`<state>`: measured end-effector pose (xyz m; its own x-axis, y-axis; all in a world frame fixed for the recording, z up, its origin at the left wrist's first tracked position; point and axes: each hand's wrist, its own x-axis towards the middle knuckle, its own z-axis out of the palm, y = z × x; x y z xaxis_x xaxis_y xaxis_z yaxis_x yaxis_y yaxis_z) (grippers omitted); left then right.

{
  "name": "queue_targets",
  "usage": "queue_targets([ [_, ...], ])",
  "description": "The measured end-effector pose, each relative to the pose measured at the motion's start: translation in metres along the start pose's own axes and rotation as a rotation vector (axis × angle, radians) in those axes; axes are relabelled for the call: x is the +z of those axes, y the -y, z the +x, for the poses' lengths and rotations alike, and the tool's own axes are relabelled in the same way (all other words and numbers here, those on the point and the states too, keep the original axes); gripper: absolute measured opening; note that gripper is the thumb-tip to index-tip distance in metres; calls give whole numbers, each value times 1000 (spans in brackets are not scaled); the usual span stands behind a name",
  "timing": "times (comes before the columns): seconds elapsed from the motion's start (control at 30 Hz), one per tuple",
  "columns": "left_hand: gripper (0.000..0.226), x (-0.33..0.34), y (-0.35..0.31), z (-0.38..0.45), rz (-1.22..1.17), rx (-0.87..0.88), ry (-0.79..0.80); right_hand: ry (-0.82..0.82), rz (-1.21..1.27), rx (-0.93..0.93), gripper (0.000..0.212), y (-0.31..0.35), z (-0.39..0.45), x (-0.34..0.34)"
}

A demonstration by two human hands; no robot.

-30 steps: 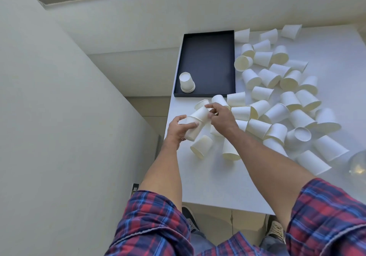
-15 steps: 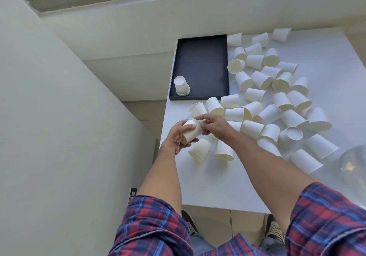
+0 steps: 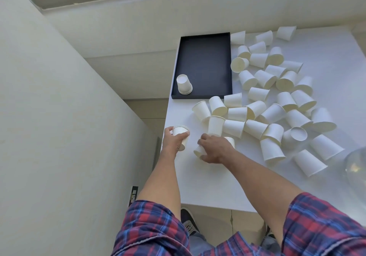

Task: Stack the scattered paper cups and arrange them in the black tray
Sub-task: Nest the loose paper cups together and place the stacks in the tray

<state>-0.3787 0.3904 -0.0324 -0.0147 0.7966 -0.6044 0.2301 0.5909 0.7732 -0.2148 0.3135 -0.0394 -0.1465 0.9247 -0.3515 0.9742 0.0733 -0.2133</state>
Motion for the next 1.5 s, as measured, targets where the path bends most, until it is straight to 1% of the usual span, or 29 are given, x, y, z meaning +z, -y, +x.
queue_targets([
  [0.1,57,-5,3,3,45,-2,21,-75,58,31,29,3,4,-7],
  [0.13,54,-7,3,4,61,1,32,-104,71,58,25,3,5,-10],
  [0.2,57,-12,5,5,88,14,60,-175,98,133,26,1,8,-16],
  [0.3,71,-15,4,6,162,30,158,-291,219,229,31,-5,15,-25],
  [0.37,72,-15,0,4,167,9,241,-365,387,303,33,-11,21,-31],
  [0.43,66,-14,-8,0,118,-37,335,-405,618,391,37,-19,24,-35],
  [0.47,62,-14,-12,-2,82,-66,394,-407,736,429,37,-22,25,-36],
  [0.53,57,-12,-21,-5,26,-103,524,-369,975,442,30,-28,25,-38],
  [0.6,58,-10,-27,-6,31,-103,612,-268,1197,406,26,-30,22,-41],
  [0.63,60,-8,-29,-5,29,-96,631,-219,1248,376,29,-31,21,-42],
  [0.73,61,0,-34,0,-42,-92,639,-135,1236,301,48,-30,23,-44],
  [0.8,58,7,-39,3,-68,-91,644,-95,1218,266,51,-28,27,-47],
  [0.87,54,13,-44,7,-84,-84,653,-100,1233,258,49,-28,32,-51],
  [0.93,51,17,-50,13,-114,-66,652,-202,1253,316,37,-31,40,-54],
  [1.0,52,21,-57,19,-161,-38,634,-426,1188,457,22,-35,49,-57],
  [1.03,53,25,-62,22,-184,-20,604,-548,1137,507,18,-36,53,-58],
  [1.1,56,38,-74,29,-198,21,494,-727,1074,501,14,-36,57,-61],
  [1.13,56,46,-80,34,-186,30,419,-775,1057,469,13,-35,60,-62],
  [1.2,48,62,-90,44,-162,33,249,-799,1018,386,13,-33,64,-64],
  [1.27,40,76,-100,54,-159,47,119,-749,987,311,22,-32,70,-65],
  [1.33,41,87,-111,62,-193,66,71,-679,957,269,33,-32,78,-67],
  [1.4,48,94,-121,70,-200,68,57,-643,918,255,47,-37,88,-71],
  [1.5,52,102,-130,83,-103,88,54,-646,782,246,55,-44,103,-83],
])
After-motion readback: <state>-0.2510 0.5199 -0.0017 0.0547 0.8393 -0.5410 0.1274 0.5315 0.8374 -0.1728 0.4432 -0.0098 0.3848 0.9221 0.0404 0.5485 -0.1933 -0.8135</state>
